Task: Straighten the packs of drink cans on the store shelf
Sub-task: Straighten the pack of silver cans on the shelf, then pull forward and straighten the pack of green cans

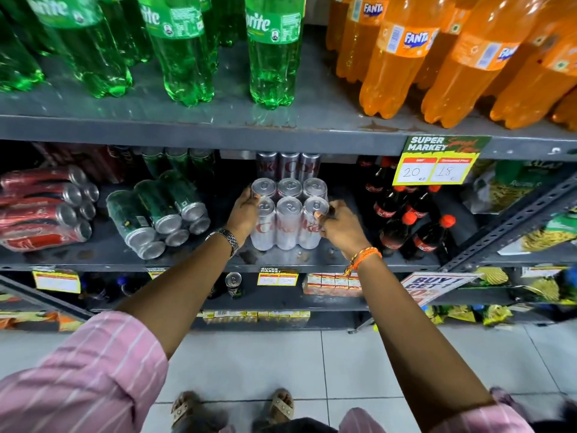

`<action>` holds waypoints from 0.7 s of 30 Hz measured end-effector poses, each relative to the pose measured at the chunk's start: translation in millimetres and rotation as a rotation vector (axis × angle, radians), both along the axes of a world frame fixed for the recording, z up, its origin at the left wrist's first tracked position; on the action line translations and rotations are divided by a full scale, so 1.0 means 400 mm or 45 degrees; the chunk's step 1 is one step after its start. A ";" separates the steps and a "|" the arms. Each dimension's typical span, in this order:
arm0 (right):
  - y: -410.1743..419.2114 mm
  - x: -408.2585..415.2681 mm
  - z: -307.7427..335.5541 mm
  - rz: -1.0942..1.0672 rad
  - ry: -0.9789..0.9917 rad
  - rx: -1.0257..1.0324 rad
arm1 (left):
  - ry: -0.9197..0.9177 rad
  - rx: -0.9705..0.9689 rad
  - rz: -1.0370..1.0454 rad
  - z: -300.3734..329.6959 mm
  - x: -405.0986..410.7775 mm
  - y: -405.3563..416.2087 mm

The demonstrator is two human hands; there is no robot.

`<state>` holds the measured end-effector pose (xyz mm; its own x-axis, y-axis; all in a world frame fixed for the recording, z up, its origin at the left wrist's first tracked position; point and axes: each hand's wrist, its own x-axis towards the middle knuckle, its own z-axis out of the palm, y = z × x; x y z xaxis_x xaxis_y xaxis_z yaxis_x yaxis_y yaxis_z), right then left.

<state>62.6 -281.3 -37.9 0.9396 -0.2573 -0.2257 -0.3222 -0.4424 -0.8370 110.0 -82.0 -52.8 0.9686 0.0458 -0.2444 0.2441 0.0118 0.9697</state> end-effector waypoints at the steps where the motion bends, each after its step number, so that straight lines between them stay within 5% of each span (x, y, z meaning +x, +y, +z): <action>1: 0.002 0.000 0.012 0.013 0.033 -0.018 | 0.011 0.028 -0.029 0.007 0.000 0.007; 7: 0.098 -0.019 0.092 0.023 -0.268 -0.582 | -0.170 0.363 -0.069 0.068 -0.034 0.175; 13: 0.340 -0.002 0.112 0.247 -0.628 -0.508 | -0.311 0.469 0.479 0.056 -0.103 0.441; 17: 0.497 0.078 0.066 0.511 -0.387 -0.308 | -0.087 0.433 0.794 0.031 -0.104 0.556; 21: 0.615 0.176 0.026 0.543 -0.026 -0.153 | 0.243 0.297 0.674 -0.008 -0.065 0.631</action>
